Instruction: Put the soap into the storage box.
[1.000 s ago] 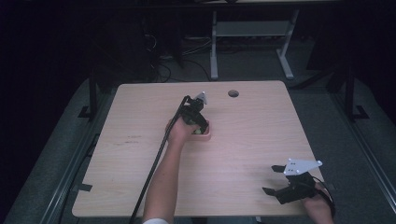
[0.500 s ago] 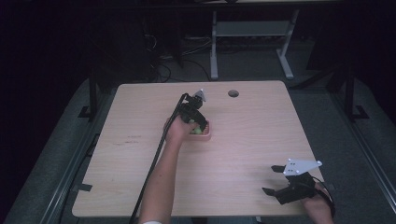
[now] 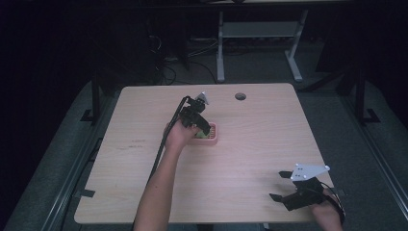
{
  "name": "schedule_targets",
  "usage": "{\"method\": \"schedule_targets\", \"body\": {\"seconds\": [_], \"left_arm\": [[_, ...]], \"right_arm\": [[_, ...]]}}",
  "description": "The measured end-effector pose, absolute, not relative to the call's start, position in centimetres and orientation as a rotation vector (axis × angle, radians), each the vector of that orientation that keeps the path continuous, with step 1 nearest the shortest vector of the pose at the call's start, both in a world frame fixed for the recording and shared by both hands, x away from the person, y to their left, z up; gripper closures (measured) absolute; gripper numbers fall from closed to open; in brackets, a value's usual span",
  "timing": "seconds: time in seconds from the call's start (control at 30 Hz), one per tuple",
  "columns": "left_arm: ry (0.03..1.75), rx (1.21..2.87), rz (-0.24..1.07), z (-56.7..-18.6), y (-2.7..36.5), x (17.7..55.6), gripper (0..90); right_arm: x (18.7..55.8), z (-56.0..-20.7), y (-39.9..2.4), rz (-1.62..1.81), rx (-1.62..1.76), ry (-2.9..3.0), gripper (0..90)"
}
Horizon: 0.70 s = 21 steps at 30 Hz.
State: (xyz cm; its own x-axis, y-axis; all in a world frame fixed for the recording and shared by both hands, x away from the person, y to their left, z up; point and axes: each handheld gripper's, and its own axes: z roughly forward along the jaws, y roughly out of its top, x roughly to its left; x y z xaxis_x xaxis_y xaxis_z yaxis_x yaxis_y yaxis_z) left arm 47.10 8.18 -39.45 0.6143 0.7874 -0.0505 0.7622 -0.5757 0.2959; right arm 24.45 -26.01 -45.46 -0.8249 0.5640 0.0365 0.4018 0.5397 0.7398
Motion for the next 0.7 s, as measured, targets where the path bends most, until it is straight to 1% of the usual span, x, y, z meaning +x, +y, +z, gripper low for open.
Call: {"method": "schedule_targets", "body": {"seconds": [0.7], "left_arm": [[1.209,2.549,0.116,-39.3,9.4,45.4,22.8]], "right_arm": [[24.7,-45.8,-26.1,1.14,0.867,2.568,13.8]]}}
